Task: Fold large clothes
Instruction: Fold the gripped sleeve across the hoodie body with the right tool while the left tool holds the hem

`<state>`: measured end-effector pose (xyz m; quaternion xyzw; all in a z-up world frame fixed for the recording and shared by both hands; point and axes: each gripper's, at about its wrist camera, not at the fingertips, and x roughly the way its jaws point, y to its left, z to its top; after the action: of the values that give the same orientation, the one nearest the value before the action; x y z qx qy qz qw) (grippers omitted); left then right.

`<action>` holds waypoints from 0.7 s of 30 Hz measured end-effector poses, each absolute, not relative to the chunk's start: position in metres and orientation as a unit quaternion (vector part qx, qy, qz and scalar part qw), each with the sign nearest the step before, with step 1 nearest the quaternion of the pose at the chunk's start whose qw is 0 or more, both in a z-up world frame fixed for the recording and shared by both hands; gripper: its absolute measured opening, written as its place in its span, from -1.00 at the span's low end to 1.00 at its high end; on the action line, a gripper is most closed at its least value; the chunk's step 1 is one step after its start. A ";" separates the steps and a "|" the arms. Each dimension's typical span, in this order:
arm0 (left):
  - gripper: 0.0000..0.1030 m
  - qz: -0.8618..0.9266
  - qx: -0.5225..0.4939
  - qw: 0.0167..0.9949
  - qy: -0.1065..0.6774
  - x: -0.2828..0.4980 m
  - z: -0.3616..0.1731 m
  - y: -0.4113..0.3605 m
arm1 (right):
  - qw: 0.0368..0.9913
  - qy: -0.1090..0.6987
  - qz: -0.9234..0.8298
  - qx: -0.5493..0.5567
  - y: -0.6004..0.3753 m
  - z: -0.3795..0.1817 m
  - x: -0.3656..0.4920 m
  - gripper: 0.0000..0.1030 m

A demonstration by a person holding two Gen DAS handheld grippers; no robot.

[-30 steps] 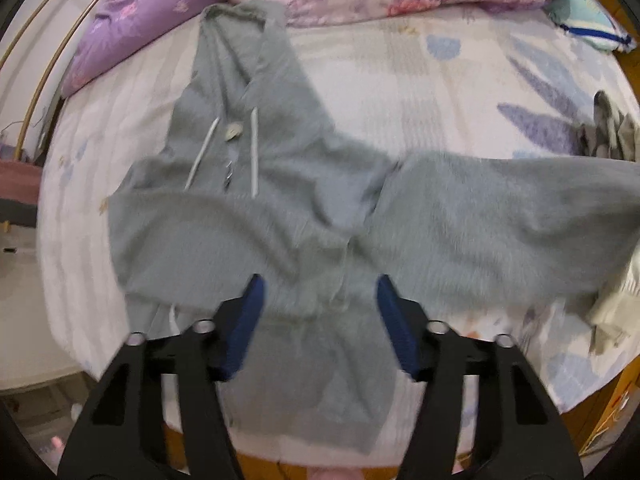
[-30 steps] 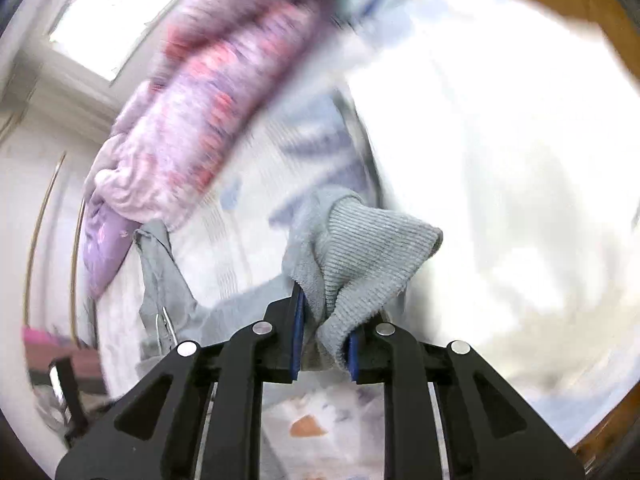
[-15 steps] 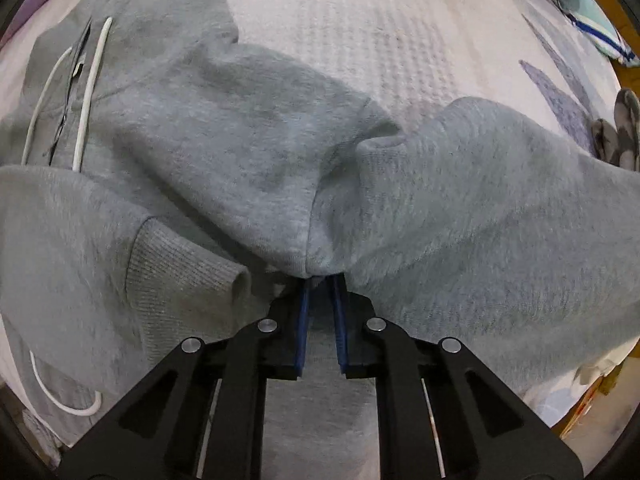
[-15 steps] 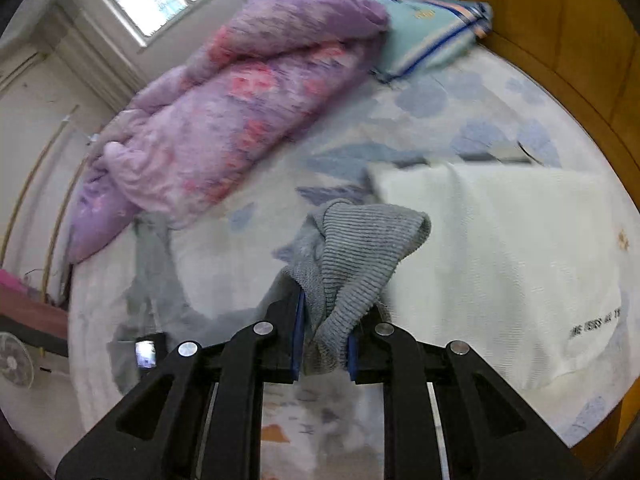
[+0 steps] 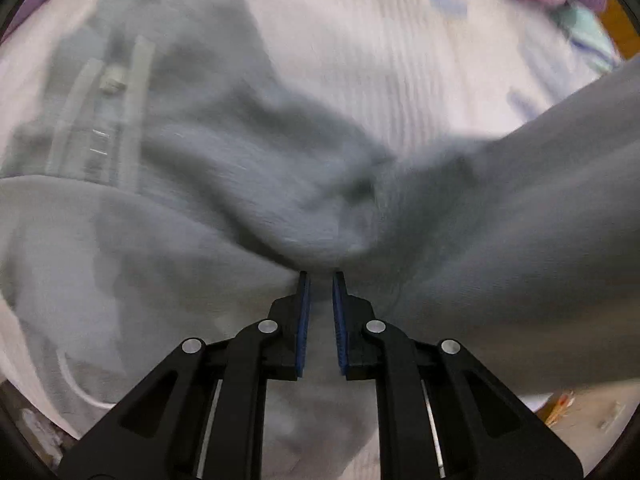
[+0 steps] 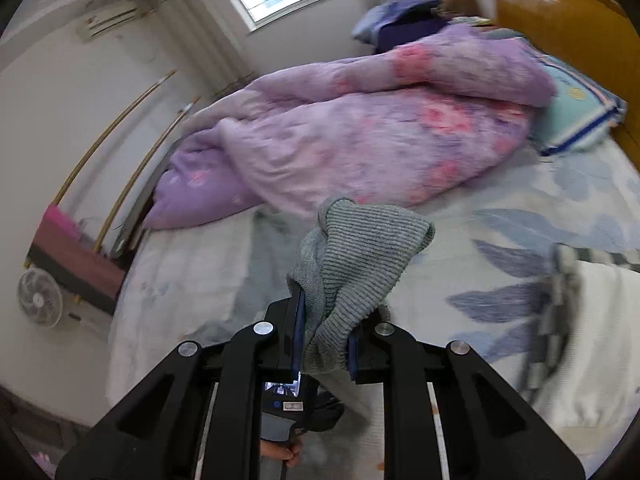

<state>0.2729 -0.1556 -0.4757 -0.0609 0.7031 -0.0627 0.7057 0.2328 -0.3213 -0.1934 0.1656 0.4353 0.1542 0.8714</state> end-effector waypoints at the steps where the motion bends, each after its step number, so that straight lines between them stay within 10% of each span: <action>1: -0.76 -0.058 -0.059 0.712 0.697 0.273 -0.461 -0.144 | 0.867 0.440 0.162 0.167 -0.308 -0.195 0.236 -0.70; 18: -0.73 0.080 -0.057 0.782 0.616 0.223 -0.319 0.128 | 0.735 0.600 0.249 0.195 -0.040 -0.340 0.254 -0.59; 19: -0.66 0.084 -0.054 0.782 0.615 0.221 -0.322 0.139 | 0.718 0.618 0.255 0.195 -0.032 -0.351 0.254 -0.44; 21: 0.22 0.095 -0.061 0.777 0.619 0.219 -0.334 0.159 | 0.679 0.652 0.259 0.215 -0.021 -0.372 0.251 0.33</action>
<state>0.2185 0.1592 -0.3339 -0.0606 0.6189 0.0949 0.7774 0.2510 -0.0207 -0.3722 0.2151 0.6522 0.2587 0.6792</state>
